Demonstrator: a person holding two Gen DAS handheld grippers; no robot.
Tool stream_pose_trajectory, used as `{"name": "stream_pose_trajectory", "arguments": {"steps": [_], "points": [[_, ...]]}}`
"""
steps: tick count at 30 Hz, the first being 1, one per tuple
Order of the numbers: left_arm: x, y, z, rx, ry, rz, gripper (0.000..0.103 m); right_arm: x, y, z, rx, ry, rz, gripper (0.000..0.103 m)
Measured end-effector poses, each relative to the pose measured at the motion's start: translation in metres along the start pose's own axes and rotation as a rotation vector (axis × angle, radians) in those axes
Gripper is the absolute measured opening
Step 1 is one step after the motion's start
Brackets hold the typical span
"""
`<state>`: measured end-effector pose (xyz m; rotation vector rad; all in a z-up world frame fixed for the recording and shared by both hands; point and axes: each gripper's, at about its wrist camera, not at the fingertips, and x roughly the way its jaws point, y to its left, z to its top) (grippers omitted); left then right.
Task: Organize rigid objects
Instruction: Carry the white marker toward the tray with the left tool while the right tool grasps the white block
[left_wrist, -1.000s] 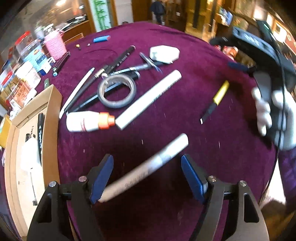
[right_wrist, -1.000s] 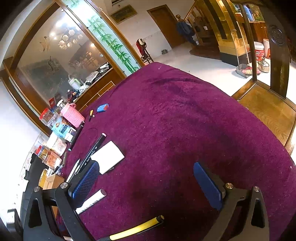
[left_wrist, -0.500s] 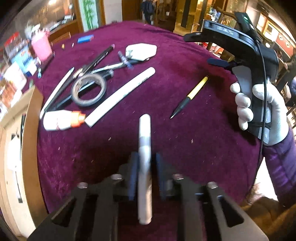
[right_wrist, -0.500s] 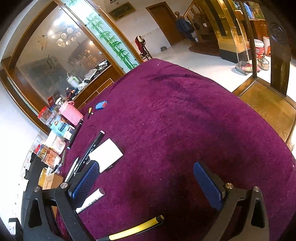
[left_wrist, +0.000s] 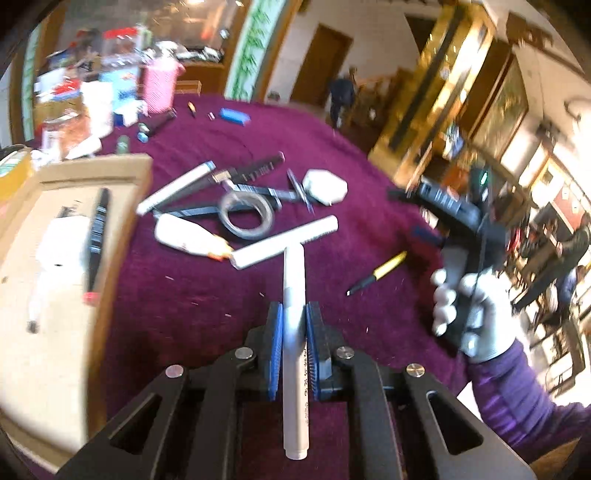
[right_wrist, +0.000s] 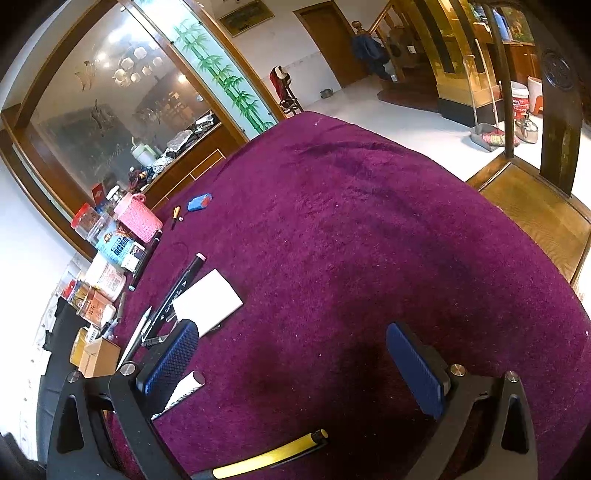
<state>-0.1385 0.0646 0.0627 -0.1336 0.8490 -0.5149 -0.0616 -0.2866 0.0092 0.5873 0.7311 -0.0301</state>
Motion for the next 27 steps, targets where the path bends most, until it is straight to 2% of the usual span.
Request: {"name": "stream_pose_trajectory", "arguments": {"steps": [3, 6, 10, 12, 16, 20, 21, 23, 25, 26, 27], "points": [[-0.027, 0.009, 0.001, -0.017, -0.061, 0.002, 0.012, 0.002, 0.003, 0.001, -0.014, 0.013, -0.009, 0.102], [-0.048, 0.016, 0.000, -0.018, -0.102, 0.017, 0.012, -0.001, 0.013, 0.001, -0.052, 0.029, -0.053, 0.102], [-0.067, 0.039, -0.001, -0.051, -0.151, 0.019, 0.012, -0.003, 0.046, 0.009, -0.134, 0.061, 0.002, 0.102], [-0.071, 0.049, -0.003, -0.069, -0.160, 0.026, 0.012, 0.013, 0.062, 0.017, -0.181, 0.114, 0.002, 0.102], [-0.084, 0.074, -0.011, -0.116, -0.181, 0.054, 0.012, 0.045, 0.085, 0.029, -0.268, 0.148, -0.024, 0.102], [-0.098, 0.100, -0.016, -0.171, -0.194, 0.119, 0.012, 0.078, 0.102, 0.026, -0.366, 0.227, -0.033, 0.102], [-0.101, 0.107, -0.016, -0.185, -0.196, 0.134, 0.012, 0.086, 0.106, 0.023, -0.404, 0.242, -0.060, 0.102], [-0.107, 0.120, -0.017, -0.214, -0.201, 0.160, 0.012, 0.094, 0.108, 0.019, -0.439, 0.250, -0.069, 0.102], [-0.111, 0.129, -0.017, -0.232, -0.206, 0.182, 0.012, 0.094, 0.106, 0.017, -0.437, 0.253, -0.037, 0.089], [-0.112, 0.132, -0.017, -0.237, -0.208, 0.187, 0.012, 0.092, 0.105, 0.018, -0.421, 0.260, 0.007, 0.074], [-0.112, 0.133, -0.017, -0.242, -0.207, 0.190, 0.012, 0.090, 0.105, 0.018, -0.416, 0.254, -0.011, 0.065]]}}
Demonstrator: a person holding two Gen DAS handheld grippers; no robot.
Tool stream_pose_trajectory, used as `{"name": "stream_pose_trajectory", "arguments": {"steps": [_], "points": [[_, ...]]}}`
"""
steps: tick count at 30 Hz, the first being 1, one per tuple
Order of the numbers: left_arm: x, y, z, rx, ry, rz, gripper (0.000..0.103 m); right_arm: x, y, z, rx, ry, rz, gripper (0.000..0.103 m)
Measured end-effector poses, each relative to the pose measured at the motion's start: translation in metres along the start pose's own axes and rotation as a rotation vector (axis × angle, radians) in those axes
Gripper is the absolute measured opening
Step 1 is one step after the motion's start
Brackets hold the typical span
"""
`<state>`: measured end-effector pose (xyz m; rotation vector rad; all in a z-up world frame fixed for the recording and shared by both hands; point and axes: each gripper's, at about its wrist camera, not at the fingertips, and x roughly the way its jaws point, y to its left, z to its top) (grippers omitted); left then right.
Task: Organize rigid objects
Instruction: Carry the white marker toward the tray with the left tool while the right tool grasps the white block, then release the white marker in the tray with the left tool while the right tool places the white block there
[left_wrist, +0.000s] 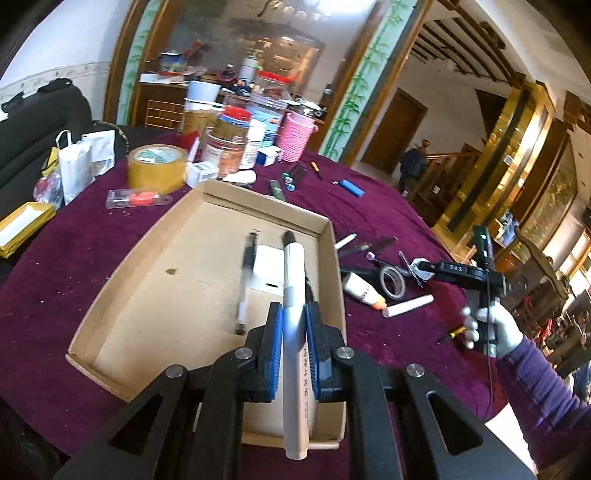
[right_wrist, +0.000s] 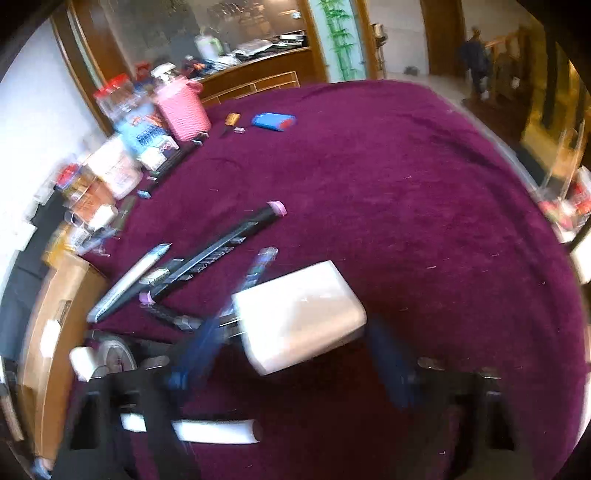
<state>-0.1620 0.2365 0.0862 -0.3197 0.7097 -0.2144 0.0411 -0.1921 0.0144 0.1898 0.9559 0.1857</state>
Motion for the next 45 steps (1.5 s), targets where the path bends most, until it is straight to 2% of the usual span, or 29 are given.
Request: {"name": "stream_pose_trajectory", "arguments": {"steps": [8, 14, 21, 25, 30, 31, 33, 35, 39, 41, 43, 45], "points": [[0.010, 0.002, 0.004, -0.018, 0.031, 0.008, 0.012, -0.022, -0.007, -0.007, 0.040, -0.052, 0.003, 0.064], [0.031, 0.010, 0.023, -0.011, 0.101, 0.059, 0.012, -0.045, -0.002, -0.007, 0.064, -0.081, 0.068, 0.060], [0.086, 0.034, 0.058, -0.024, 0.221, 0.105, 0.012, -0.051, 0.043, -0.011, 0.017, -0.067, 0.179, 0.060], [0.126, 0.054, 0.072, -0.044, 0.290, 0.156, 0.012, -0.050, 0.078, -0.010, -0.014, -0.049, 0.249, 0.060], [0.156, 0.070, 0.079, -0.054, 0.334, 0.197, 0.012, -0.045, 0.122, -0.007, -0.050, -0.020, 0.338, 0.060], [0.159, 0.072, 0.081, -0.059, 0.324, 0.195, 0.012, -0.043, 0.133, -0.006, -0.057, -0.009, 0.361, 0.060], [0.160, 0.074, 0.084, -0.076, 0.312, 0.184, 0.021, -0.036, 0.153, -0.004, -0.068, 0.015, 0.400, 0.060], [0.157, 0.077, 0.087, -0.106, 0.302, 0.158, 0.038, -0.028, 0.171, -0.002, -0.079, 0.035, 0.425, 0.060], [0.121, 0.076, 0.086, -0.124, 0.231, 0.109, 0.041, -0.007, 0.213, 0.003, -0.107, 0.077, 0.469, 0.060], [0.093, 0.076, 0.080, -0.129, 0.182, 0.074, 0.050, -0.002, 0.229, 0.008, -0.132, 0.071, 0.462, 0.060], [0.066, 0.076, 0.072, -0.124, 0.134, 0.043, 0.055, 0.010, 0.248, 0.014, -0.136, 0.102, 0.492, 0.060], [0.047, 0.077, 0.065, -0.123, 0.100, 0.038, 0.055, 0.023, 0.269, 0.016, -0.166, 0.121, 0.473, 0.060]]}}
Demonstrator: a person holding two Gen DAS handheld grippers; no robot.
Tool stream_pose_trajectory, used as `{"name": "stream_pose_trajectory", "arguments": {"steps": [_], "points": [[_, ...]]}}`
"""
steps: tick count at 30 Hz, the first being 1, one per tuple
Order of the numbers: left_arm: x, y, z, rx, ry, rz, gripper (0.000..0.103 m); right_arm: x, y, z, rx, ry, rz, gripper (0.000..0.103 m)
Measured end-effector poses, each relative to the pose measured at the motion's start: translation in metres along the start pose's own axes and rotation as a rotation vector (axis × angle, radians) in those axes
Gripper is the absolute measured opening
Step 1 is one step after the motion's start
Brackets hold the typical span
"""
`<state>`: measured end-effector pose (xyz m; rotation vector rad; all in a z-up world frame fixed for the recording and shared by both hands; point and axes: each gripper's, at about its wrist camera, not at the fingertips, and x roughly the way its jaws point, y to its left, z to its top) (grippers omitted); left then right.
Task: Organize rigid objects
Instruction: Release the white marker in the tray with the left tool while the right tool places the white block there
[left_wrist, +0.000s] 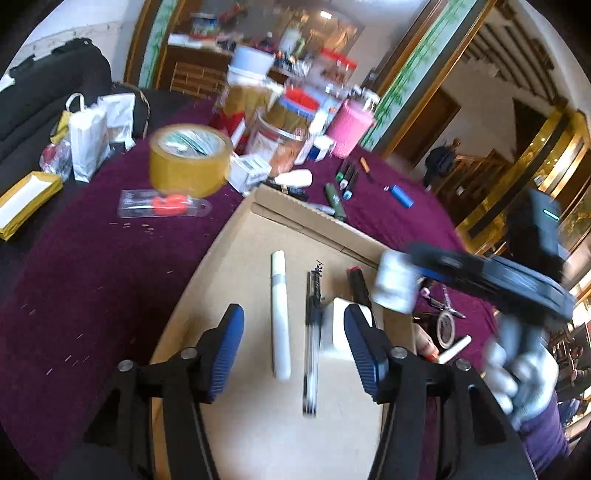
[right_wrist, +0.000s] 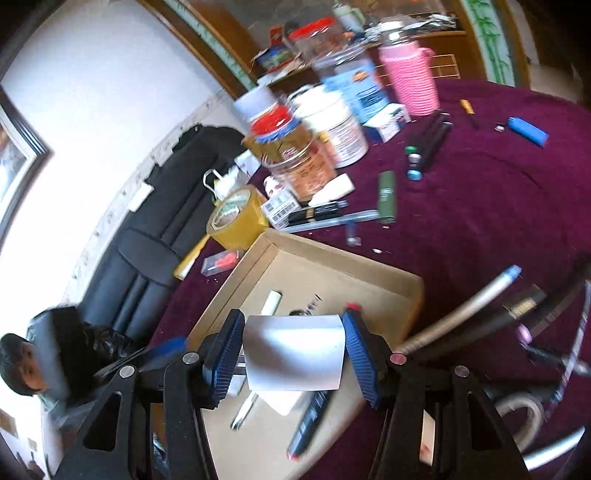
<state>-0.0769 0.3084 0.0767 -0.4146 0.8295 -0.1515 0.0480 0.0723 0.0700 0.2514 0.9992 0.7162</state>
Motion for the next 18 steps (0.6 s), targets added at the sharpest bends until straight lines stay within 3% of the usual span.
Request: {"name": "stream_pose_trajectory", "arguments": {"steps": [5, 13, 18], "points": [[-0.035, 0.009, -0.022, 0.008, -0.058, -0.024, 0.056, 0.046, 0.023, 0.013, -0.050, 0.053, -0.052, 0.060], [-0.043, 0.022, -0.045, 0.013, -0.048, -0.009, 0.058, 0.102, 0.049, 0.036, -0.147, 0.115, -0.178, 0.060], [-0.046, 0.024, -0.054, 0.010, -0.047, -0.002, 0.068, 0.109, 0.052, 0.044, -0.164, 0.080, -0.270, 0.072]]}}
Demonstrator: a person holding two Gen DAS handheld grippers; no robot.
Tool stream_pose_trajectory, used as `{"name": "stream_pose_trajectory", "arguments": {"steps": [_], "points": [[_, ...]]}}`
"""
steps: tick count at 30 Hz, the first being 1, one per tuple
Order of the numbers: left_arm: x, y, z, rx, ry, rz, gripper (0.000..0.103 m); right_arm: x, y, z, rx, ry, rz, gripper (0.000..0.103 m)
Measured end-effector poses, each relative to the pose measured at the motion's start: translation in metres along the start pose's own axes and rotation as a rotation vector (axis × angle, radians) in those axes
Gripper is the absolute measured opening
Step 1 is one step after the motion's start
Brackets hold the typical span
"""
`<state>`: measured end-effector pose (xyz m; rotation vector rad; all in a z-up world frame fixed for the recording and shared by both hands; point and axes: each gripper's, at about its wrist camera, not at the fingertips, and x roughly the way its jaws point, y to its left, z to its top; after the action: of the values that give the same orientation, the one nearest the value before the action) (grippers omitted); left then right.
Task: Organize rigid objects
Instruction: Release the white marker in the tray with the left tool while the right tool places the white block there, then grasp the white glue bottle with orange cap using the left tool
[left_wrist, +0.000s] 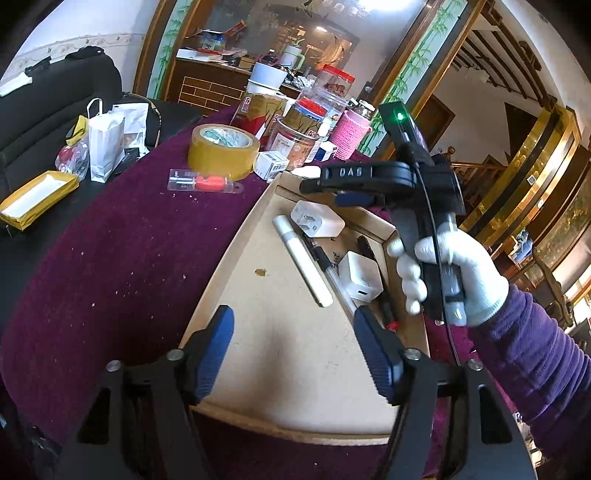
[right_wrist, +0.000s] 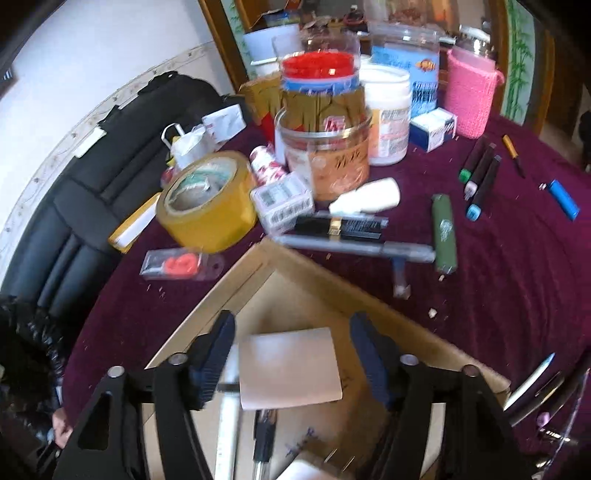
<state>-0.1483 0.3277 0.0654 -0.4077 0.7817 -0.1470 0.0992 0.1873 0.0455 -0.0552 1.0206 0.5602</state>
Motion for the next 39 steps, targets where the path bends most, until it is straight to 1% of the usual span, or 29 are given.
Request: {"name": "stream_pose_trajectory", "arguments": {"steps": [2, 4, 6, 9, 11, 12, 14, 16, 18, 22, 24, 27, 29, 30, 31, 33, 35, 36, 39], "points": [[-0.003, 0.001, -0.003, -0.015, 0.002, -0.005, 0.068, -0.010, -0.002, 0.002, 0.011, -0.026, 0.013, 0.072], [-0.006, -0.001, -0.006, -0.015, -0.001, 0.002, 0.070, -0.032, -0.007, 0.001, 0.018, -0.073, 0.033, 0.072], [-0.008, -0.004, -0.009, -0.007, 0.001, 0.017, 0.073, -0.058, -0.013, -0.006, 0.015, -0.123, 0.030, 0.076], [-0.008, -0.009, -0.010, -0.007, 0.007, 0.018, 0.077, -0.099, -0.029, -0.027, 0.008, -0.195, 0.003, 0.082], [-0.005, -0.015, -0.013, -0.002, 0.029, 0.016, 0.083, -0.126, -0.047, -0.048, 0.013, -0.238, -0.016, 0.086], [-0.004, -0.019, -0.015, 0.001, 0.040, 0.014, 0.083, -0.137, -0.056, -0.057, 0.020, -0.255, -0.030, 0.089], [0.000, -0.032, -0.018, 0.015, 0.070, -0.006, 0.083, -0.157, -0.080, -0.078, 0.043, -0.280, -0.059, 0.090], [0.003, -0.048, -0.020, 0.030, 0.096, -0.053, 0.083, -0.178, -0.115, -0.104, 0.097, -0.304, -0.094, 0.090], [0.005, -0.072, -0.021, 0.064, 0.112, -0.110, 0.083, -0.193, -0.153, -0.128, 0.177, -0.319, -0.123, 0.091], [0.015, -0.128, -0.021, 0.164, 0.132, -0.168, 0.083, -0.208, -0.233, -0.172, 0.370, -0.346, -0.162, 0.091], [0.031, -0.160, -0.023, 0.222, 0.151, -0.186, 0.083, -0.212, -0.267, -0.194, 0.457, -0.371, -0.173, 0.091], [0.060, -0.195, -0.028, 0.259, 0.201, -0.174, 0.083, -0.212, -0.299, -0.214, 0.524, -0.393, -0.176, 0.090], [0.083, -0.213, -0.031, 0.252, 0.243, -0.163, 0.083, -0.211, -0.313, -0.226, 0.539, -0.409, -0.185, 0.090], [0.094, -0.222, -0.033, 0.252, 0.254, -0.147, 0.083, -0.208, -0.319, -0.232, 0.549, -0.406, -0.202, 0.090], [0.100, -0.228, -0.034, 0.259, 0.255, -0.130, 0.083, -0.207, -0.323, -0.232, 0.568, -0.389, -0.199, 0.090], [0.119, -0.242, -0.033, 0.286, 0.246, -0.075, 0.083, -0.210, -0.327, -0.234, 0.589, -0.414, -0.139, 0.090], [0.133, -0.246, -0.031, 0.299, 0.236, -0.027, 0.083, -0.210, -0.326, -0.234, 0.574, -0.409, -0.139, 0.090], [0.140, -0.247, -0.029, 0.293, 0.230, 0.008, 0.083, -0.208, -0.325, -0.233, 0.568, -0.400, -0.126, 0.090], [0.162, -0.240, -0.019, 0.242, 0.235, 0.060, 0.083, -0.208, -0.323, -0.232, 0.556, -0.400, -0.102, 0.090]]}}
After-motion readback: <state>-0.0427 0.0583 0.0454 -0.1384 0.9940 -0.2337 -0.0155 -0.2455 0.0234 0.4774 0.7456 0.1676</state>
